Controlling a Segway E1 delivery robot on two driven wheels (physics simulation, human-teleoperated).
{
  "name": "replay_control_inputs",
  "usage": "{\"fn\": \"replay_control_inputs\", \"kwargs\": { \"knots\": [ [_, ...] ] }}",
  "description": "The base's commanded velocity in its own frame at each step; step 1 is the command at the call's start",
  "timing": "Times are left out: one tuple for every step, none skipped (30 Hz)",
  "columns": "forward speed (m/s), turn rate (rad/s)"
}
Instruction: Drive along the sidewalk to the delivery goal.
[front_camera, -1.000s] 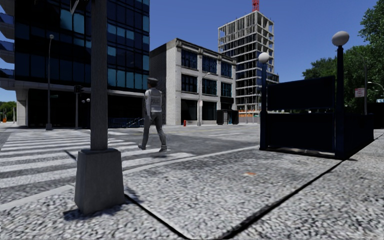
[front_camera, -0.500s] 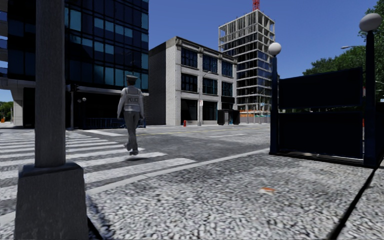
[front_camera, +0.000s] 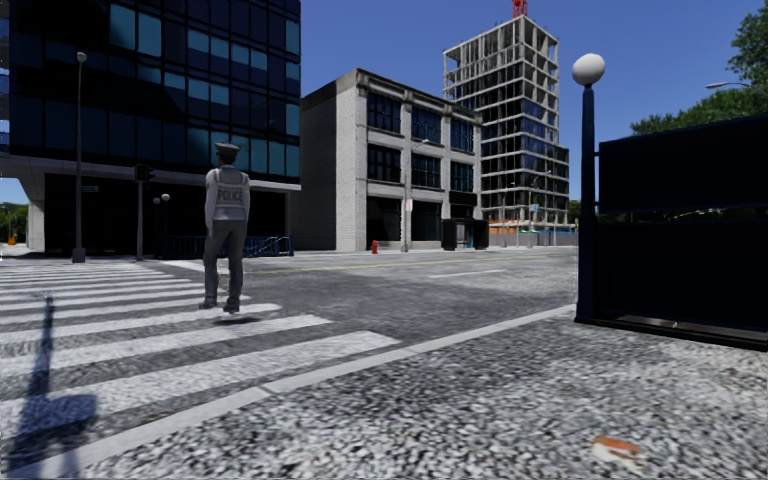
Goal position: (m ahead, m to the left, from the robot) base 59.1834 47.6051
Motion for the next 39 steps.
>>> {"fn": "replay_control_inputs", "kwargs": {
  "knots": [
    [1.43,0.27],
    [1.44,0.33],
    [1.45,0.41],
    [1.47,0.52],
    [1.49,0.57],
    [1.49,0.57],
    [1.5,0.59],
    [1.51,0.61],
    [1.51,0.61],
    [1.52,0.63],
    [1.52,0.64],
    [1.53,0.66],
    [1.53,0.66],
    [1.54,0.66],
    [1.54,0.66],
    [1.54,0.67],
    [1.55,0.69],
    [1.55,0.69],
    [1.55,0.69],
    [1.56,0.69],
    [1.59,0.69],
    [1.59,0.69],
    [1.62,0.69],
    [1.65,0.69],
    [1.66,0.69],
    [1.66,0.69],
    [1.67,0.69],
    [1.68,0.7],
    [1.69,0.75],
    [1.7,0.78],
    [1.7,0.78],
    [1.7,0.79],
    [1.71,0.79],
    [1.72,0.79],
    [1.72,0.79],
    [1.72,0.79],
    [1.73,0.79],
    [1.73,0.8],
    [1.73,0.8]
  ]
}}
